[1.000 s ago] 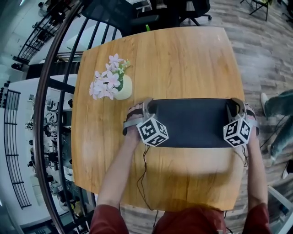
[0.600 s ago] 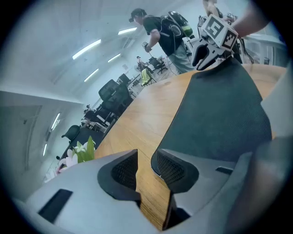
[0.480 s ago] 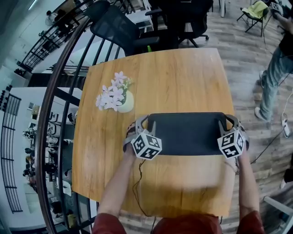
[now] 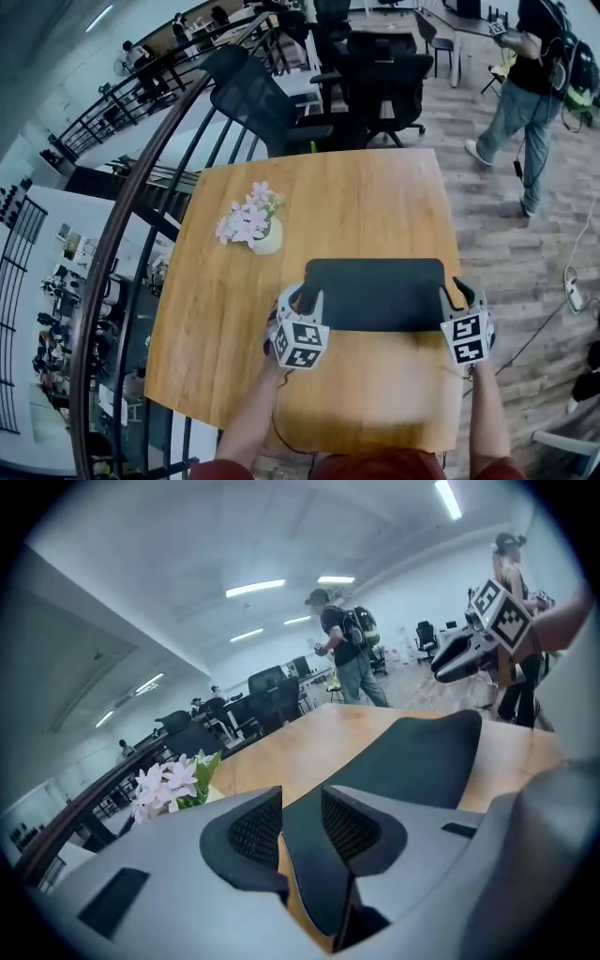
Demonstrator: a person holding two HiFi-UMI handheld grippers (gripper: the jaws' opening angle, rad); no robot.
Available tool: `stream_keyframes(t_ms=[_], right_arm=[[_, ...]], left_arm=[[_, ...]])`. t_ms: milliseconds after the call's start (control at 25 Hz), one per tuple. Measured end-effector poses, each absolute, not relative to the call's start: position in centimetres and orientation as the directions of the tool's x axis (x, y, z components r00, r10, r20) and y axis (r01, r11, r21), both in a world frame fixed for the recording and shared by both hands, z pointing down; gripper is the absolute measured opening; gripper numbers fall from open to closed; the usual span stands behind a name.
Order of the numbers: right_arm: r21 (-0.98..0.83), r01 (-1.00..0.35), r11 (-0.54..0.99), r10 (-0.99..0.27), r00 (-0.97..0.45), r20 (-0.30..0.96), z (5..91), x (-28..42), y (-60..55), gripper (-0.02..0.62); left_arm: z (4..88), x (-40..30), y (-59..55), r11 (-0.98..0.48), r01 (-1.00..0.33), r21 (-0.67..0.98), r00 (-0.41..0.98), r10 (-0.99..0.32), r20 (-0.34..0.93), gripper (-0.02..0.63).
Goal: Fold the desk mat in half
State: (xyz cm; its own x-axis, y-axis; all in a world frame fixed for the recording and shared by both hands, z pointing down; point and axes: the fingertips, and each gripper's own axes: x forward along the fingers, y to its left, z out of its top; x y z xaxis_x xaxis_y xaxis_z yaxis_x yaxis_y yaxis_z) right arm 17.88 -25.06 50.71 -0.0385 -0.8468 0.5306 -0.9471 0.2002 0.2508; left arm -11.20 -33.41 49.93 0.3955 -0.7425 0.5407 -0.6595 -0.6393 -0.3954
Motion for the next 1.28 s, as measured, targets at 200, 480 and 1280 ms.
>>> stream_keyframes(t_ms=[200,480,1280], right_arm=[[0.208,-0.965,0.159,-0.89,-0.049,0.453,46.7,16.9,-20.7,0.127],[0.128,-0.982,0.137,-0.928,-0.083,0.362,41.4,15.2,-15.3,0.132],[0.092,-0.991,0.092,-0.991,-0.1,-0.087,26.6,11.4,-5.6,0.153]], left_arm=[[48.0,-11.8,-28.2,-0.594,-0.747,-0.299,0.406,-0.764,0.502,0.144],[43.3,-12.6,-21.6,-0.538,-0.817,-0.208,0.427,-0.806,0.41,0.144],[27.8,-13.8,-9.4,-0.387,-0.915,-0.116,0.396,-0.915,-0.075,0.095]])
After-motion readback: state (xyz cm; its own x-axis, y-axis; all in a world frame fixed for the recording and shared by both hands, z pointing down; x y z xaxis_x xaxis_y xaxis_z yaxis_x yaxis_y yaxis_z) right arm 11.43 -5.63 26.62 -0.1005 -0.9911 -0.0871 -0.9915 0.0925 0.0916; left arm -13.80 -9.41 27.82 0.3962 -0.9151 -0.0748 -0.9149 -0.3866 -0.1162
